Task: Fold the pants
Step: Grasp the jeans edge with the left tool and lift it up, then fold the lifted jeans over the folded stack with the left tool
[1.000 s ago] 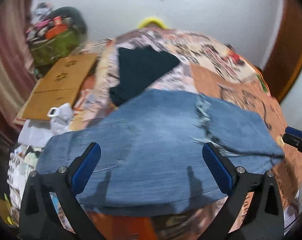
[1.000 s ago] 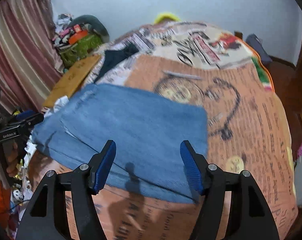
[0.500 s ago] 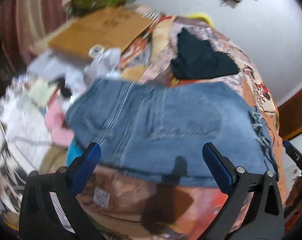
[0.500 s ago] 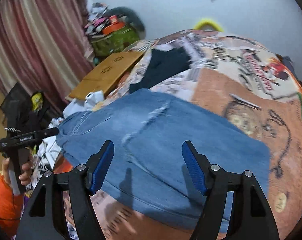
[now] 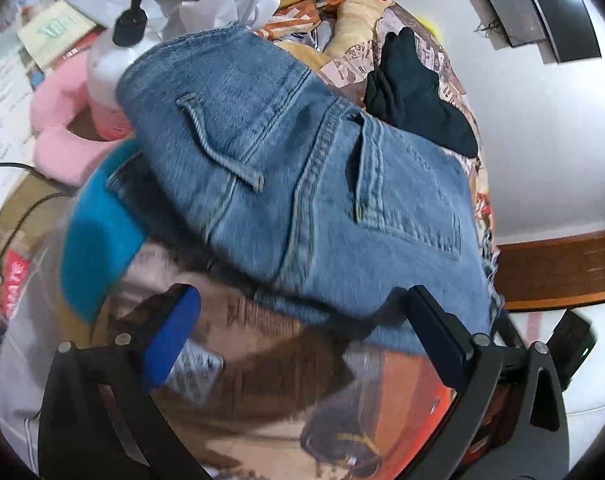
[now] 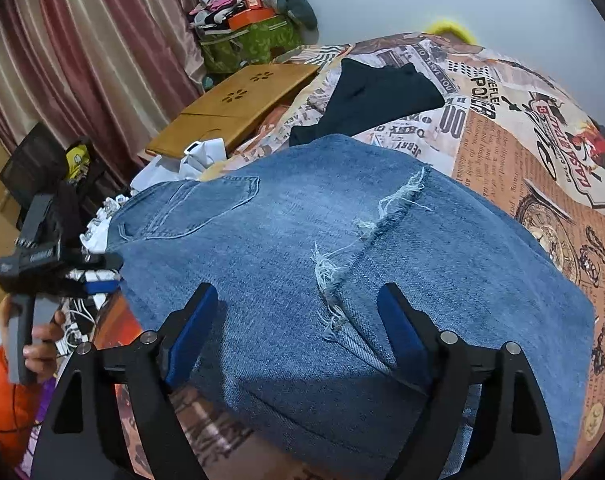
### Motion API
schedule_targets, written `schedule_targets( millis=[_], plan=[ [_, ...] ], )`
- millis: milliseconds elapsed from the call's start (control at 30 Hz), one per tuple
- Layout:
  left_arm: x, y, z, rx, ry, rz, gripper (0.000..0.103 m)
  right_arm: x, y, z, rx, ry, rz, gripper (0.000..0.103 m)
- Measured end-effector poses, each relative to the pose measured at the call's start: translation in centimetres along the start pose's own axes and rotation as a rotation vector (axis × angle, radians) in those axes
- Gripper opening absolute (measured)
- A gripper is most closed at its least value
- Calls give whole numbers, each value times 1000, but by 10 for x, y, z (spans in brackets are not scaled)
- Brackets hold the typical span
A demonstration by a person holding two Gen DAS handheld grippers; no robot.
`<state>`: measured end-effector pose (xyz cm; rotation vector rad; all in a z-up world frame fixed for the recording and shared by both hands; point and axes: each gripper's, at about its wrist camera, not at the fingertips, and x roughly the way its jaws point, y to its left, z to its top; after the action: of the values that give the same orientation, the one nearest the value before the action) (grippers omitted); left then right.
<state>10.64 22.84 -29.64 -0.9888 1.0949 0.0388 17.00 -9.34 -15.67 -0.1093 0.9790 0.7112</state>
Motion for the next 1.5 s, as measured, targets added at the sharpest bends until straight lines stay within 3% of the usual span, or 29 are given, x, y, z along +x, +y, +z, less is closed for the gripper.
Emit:
schedule_targets(
  millis=[133, 200, 300, 367, 400, 567, 800, 1000, 1133, 1367, 1500],
  plan=[
    [8, 12, 18, -52, -18, -45, 103, 1, 1, -2, -1, -7, 5, 82],
    [11, 16, 27, -71, -45, -25, 103, 1, 1, -1, 1, -8, 5, 82],
    [16, 15, 39, -62, -95, 53, 89, 1, 1, -1, -1, -7, 4, 82],
    [15, 14, 43, -66, -132, 96, 71, -1, 0, -1, 7, -7, 6, 82],
    [14, 14, 44, -62, -145, 109, 69, -3, 0, 0, 18, -13, 9, 82],
    [-11, -22, 37, 115, -260, 274, 29, -30, -5, -1, 44, -76, 27, 80],
    [-60, -117, 33, 371, -471, 336, 23, -70, -59, -18, 148, -123, -82, 80],
    [-97, -225, 13, 602, -609, 223, 23, -86, -129, -59, 293, -68, -266, 80],
    [-99, -291, -7, 711, -638, 125, 23, -79, -160, -92, 381, -3, -269, 80],
    [-55, -391, -51, 873, -566, 0, 22, -76, -167, -109, 426, -49, -177, 85],
    [-5, -434, -78, 943, -472, -42, 22, -78, -167, -113, 416, -64, -151, 85]
  ],
)
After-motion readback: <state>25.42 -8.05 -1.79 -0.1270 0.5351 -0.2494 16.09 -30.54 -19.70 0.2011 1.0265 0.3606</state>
